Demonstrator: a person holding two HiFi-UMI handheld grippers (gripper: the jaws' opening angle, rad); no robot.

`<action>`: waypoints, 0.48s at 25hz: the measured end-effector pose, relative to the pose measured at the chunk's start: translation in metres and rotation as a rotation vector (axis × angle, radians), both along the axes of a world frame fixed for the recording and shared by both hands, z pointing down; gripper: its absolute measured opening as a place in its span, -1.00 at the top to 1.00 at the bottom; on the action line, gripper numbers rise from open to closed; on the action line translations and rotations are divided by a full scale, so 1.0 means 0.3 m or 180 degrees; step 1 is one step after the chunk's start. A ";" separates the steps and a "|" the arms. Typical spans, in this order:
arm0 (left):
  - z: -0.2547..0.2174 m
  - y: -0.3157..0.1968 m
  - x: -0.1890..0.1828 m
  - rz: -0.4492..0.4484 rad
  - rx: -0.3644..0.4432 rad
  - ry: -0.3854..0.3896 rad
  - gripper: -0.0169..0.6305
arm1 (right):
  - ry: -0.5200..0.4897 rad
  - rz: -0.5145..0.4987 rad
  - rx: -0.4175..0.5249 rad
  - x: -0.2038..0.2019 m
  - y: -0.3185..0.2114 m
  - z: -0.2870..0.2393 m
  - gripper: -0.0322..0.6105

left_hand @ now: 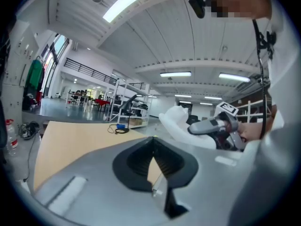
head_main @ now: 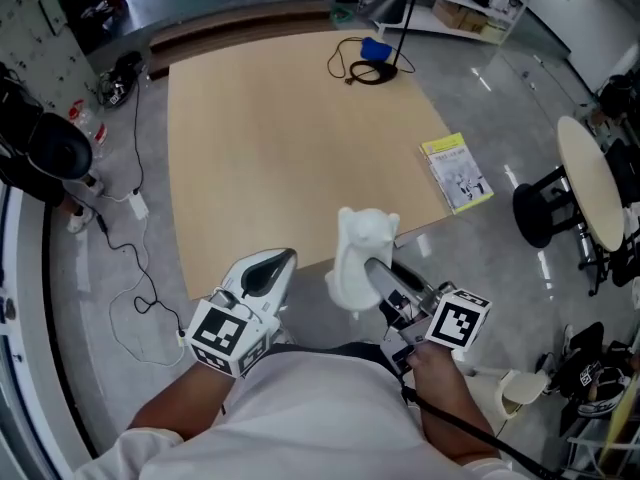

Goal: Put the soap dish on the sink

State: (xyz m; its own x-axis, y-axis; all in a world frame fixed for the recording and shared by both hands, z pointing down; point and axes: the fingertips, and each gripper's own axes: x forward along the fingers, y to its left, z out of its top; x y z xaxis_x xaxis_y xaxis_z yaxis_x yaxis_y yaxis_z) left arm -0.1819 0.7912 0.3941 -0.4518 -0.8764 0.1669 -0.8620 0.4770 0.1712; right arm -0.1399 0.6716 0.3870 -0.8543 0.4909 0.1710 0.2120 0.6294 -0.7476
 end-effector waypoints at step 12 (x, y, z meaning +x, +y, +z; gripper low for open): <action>-0.036 -0.543 0.157 0.0729 0.0075 -0.0013 0.92 | -0.0008 0.0862 -0.0046 0.280 -0.503 -0.009 0.45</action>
